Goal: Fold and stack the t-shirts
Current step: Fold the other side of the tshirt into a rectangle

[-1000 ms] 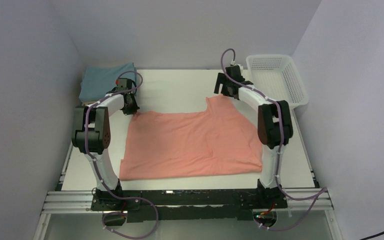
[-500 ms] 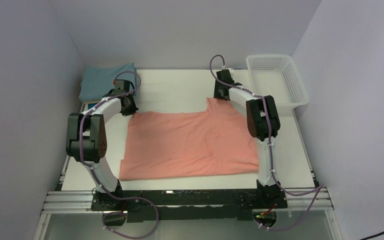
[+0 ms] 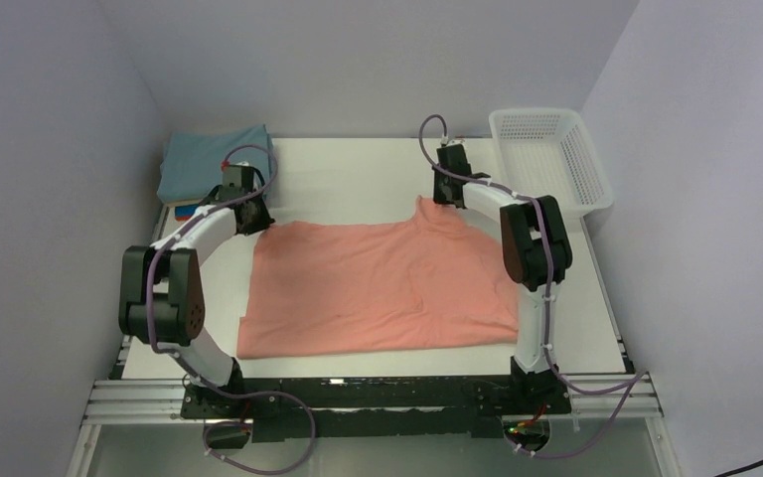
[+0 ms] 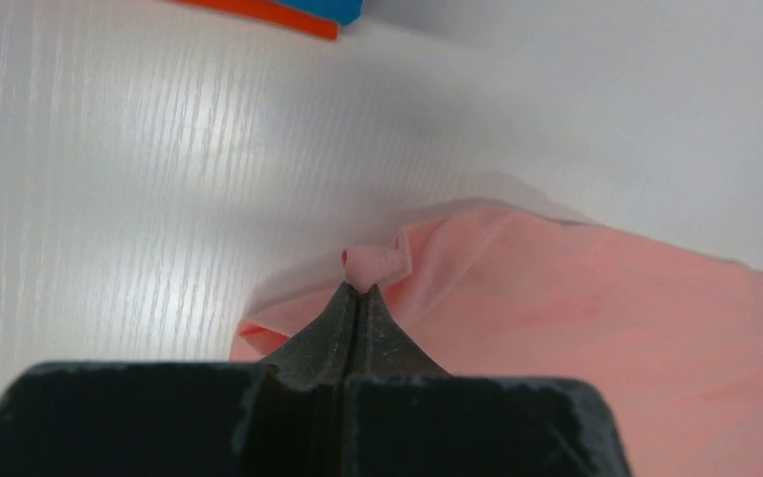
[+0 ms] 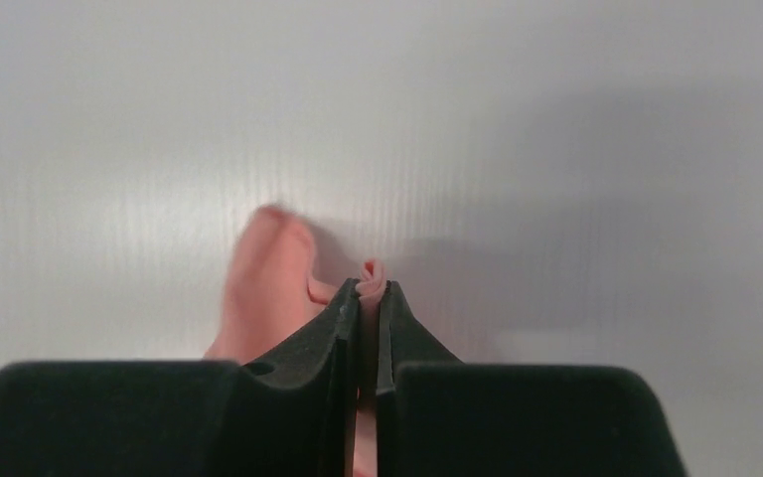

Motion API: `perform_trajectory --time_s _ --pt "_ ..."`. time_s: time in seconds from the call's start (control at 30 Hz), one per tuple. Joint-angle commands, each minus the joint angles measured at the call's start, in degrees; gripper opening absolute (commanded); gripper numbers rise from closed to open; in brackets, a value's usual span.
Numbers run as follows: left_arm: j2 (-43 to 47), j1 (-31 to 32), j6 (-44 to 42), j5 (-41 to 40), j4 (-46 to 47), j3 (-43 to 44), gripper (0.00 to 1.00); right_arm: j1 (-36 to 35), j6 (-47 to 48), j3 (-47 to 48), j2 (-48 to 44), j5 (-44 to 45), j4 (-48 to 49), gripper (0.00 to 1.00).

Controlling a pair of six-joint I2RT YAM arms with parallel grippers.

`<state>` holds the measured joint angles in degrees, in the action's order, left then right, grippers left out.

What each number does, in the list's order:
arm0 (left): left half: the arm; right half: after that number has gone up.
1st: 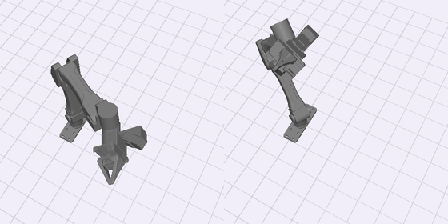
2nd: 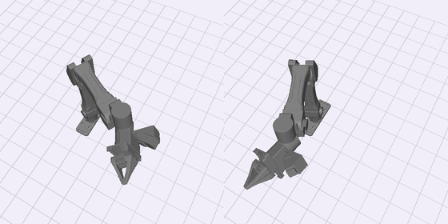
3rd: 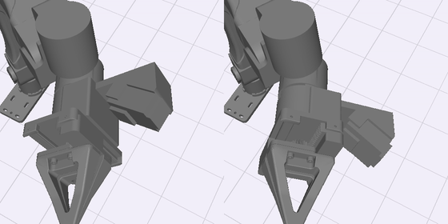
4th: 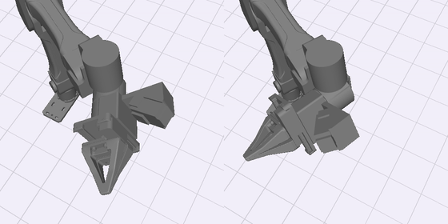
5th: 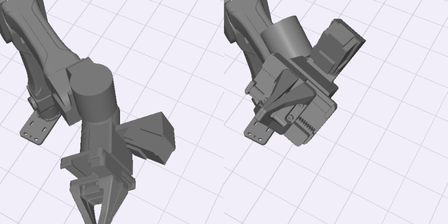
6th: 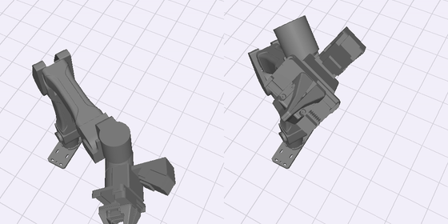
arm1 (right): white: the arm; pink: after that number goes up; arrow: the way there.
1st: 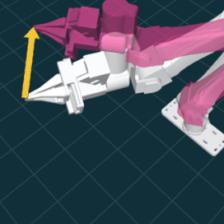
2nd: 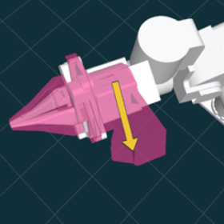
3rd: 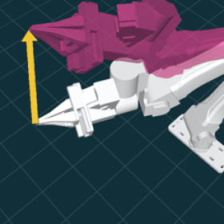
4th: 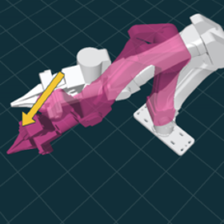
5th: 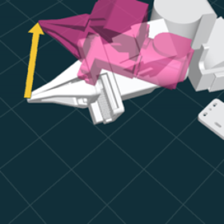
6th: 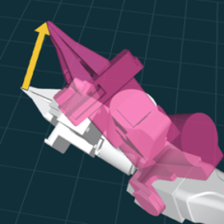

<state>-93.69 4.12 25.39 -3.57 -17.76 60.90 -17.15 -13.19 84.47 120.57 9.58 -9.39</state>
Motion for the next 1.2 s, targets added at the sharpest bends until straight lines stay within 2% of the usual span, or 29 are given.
perform_trajectory --time_s 0.0,0.27,0.6,0.97,1.17 --pt "7.57 0.66 1.71 1.27 4.31 -4.56 0.00 -1.38 4.44 -7.56 -11.87 -6.91 7.29 0.00" --pt "19.39 4.52 5.19 0.22 8.06 -16.75 0.00 -4.08 5.21 -24.52 -30.20 -7.34 8.64 0.00" --pt "39.04 6.87 11.36 -7.26 2.93 -29.51 0.00 -4.90 5.00 -40.08 -51.66 -11.25 4.54 0.00" --pt "50.07 6.77 19.28 -17.03 -4.46 -35.41 0.00 -4.82 1.68 -46.72 -62.40 -0.56 -3.70 0.00" --pt "52.87 6.73 19.61 -15.43 -4.88 -38.67 0.00 -4.70 -1.18 -49.72 -66.27 1.31 -5.81 0.00"
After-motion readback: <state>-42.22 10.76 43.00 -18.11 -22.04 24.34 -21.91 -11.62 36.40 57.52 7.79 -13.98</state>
